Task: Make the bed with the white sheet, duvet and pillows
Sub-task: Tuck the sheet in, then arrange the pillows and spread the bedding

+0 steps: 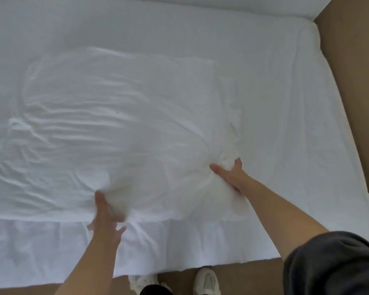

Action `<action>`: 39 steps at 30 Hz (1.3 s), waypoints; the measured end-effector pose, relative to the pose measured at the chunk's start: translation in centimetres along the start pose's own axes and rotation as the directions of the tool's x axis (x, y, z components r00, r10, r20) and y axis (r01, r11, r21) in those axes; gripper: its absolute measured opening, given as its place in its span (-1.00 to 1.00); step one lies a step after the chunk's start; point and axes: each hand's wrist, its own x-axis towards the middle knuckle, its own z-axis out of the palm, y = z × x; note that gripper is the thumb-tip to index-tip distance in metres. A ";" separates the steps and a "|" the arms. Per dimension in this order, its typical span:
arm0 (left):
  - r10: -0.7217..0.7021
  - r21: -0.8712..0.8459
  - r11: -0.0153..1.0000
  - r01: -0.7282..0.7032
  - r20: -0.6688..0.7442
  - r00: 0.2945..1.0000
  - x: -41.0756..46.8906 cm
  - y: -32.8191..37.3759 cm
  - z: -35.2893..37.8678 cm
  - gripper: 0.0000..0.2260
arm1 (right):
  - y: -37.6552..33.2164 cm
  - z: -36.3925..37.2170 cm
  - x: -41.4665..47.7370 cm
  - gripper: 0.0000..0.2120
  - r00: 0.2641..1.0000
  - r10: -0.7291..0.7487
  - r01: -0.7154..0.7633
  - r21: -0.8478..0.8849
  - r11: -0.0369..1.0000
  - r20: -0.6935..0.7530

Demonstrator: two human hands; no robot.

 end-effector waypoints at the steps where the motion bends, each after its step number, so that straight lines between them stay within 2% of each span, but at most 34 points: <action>1: -0.027 -0.072 0.997 0.032 0.071 0.997 0.8 0.1 0.1 0.15 | -0.4 -0.2 1.1 0.51 1.000 0.002 -0.002 0.025 1.000 -0.027; 3: -0.034 -0.183 0.981 0.064 0.163 0.986 2.4 0.1 0.6 0.16 | -1.5 -0.5 3.1 0.56 0.998 0.000 0.001 0.027 1.000 -0.057; 5: 0.021 -0.252 0.967 0.039 0.232 0.972 2.9 -0.5 1.5 0.11 | -2.3 -0.8 4.8 0.53 0.998 -0.036 0.036 -0.003 0.999 -0.060; 7: 0.035 -0.301 0.952 0.050 0.271 0.962 2.9 -1.8 2.8 0.13 | -3.0 -0.9 6.6 0.50 0.994 -0.079 0.083 0.052 0.995 -0.081; 10: 0.029 -0.301 0.951 0.072 0.319 0.947 2.7 -3.8 4.3 0.13 | -4.0 -1.3 9.0 0.40 0.997 -0.058 0.064 0.142 0.988 -0.045; 13: 0.011 -0.292 0.953 0.082 0.306 0.952 3.1 -4.9 5.3 0.11 | -4.9 -1.6 10.4 0.28 0.999 -0.009 0.018 0.195 0.981 -0.045; 14: 0.003 -0.277 0.957 0.086 0.308 0.951 3.0 -5.2 5.9 0.04 | -5.1 -1.5 10.7 0.17 0.998 -0.022 0.035 0.211 0.977 -0.062; 16: -0.009 -0.226 0.971 0.081 0.306 0.952 2.9 -5.9 7.3 -0.25 | -5.4 -1.3 11.3 -0.14 0.993 -0.066 0.086 0.217 0.972 -0.099; 18: -0.017 -0.197 0.977 0.082 0.312 0.950 2.8 -6.2 8.6 -0.47 | -6.0 -1.6 11.7 -0.36 0.985 -0.141 0.159 0.196 0.968 -0.103; 20: -0.014 -0.178 0.981 0.074 0.319 0.948 2.2 -6.3 10.2 -0.55 | -6.9 -3.2 11.8 -0.42 0.969 -0.214 0.233 0.168 0.958 -0.126; 23: 0.002 -0.122 0.992 0.033 0.274 0.962 -0.5 -7.2 13.1 -0.79 | -8.0 -7.7 11.1 -0.41 0.946 -0.299 0.313 0.124 0.941 -0.124; 26: 0.000 -0.063 0.998 0.023 0.332 0.943 -4.6 -9.4 17.8 -0.88 | -8.2 -14.4 10.1 -0.57 0.921 -0.361 0.376 0.092 0.922 -0.146; 28: 0.009 -0.010 1.000 -0.006 0.388 0.922 -7.2 -11.4 21.6 -0.92 | -7.1 -20.0 9.4 -0.60 0.909 -0.367 0.386 0.070 0.920 -0.198; 31: 0.012 0.132 0.988 -0.086 0.479 0.878 -11.1 -14.9 28.4 -0.94 | -2.7 -29.4 9.0 -0.61 0.906 -0.283 0.338 0.135 0.931 -0.313; 34: 0.025 0.244 0.949 -0.199 0.573 0.819 -15.3 -18.0 35.8 -0.91 | 4.4 -37.4 7.9 -0.61 0.904 -0.121 0.270 0.330 0.905 -0.409; 36: 0.034 0.304 0.901 -0.309 0.661 0.749 -17.8 -20.1 40.5 -0.81 | 9.9 -40.8 7.4 -0.60 0.885 0.026 0.228 0.481 0.847 -0.464; 39: 0.052 0.341 0.828 -0.445 0.743 0.667 -19.7 -22.7 45.7 -0.70 | 18.0 -41.2 8.4 -0.66 0.867 0.265 0.114 0.686 0.719 -0.422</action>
